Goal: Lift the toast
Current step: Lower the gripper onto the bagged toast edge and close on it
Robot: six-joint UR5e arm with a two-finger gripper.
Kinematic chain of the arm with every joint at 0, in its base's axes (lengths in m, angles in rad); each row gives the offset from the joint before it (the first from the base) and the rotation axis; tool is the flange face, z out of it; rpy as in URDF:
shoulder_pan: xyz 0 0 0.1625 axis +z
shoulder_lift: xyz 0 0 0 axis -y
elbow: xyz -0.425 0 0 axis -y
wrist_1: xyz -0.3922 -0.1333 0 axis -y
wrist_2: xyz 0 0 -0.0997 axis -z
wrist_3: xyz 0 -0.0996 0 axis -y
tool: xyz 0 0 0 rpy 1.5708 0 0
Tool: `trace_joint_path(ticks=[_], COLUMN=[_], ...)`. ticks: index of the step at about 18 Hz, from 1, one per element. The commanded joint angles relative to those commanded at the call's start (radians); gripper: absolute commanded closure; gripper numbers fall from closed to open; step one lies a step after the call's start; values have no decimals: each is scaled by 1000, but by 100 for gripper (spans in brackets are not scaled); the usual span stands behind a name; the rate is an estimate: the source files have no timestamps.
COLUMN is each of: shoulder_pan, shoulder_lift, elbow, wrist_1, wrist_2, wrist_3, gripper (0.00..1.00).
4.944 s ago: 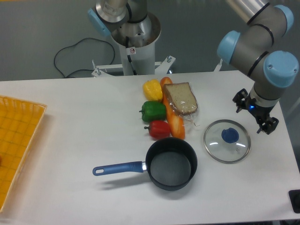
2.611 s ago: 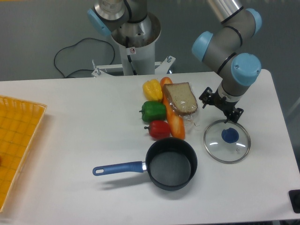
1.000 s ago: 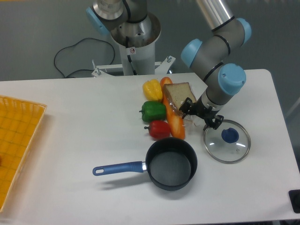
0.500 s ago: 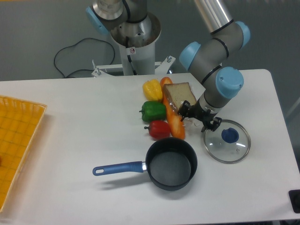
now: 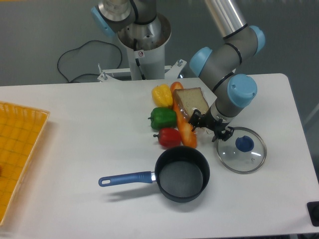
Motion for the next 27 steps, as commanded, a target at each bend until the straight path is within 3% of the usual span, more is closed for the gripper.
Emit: trace_joint_path(ticks=[7, 16, 27], shoulder_pan=[-11, -8, -6], shoulder_lift=[-11, -8, -6], elbow=[-5, -3, 5], wrist_1=[0, -3, -5], wrist_2=[6, 5, 9], wrist_3=[-2, 5, 2], gripper=[23, 42, 80])
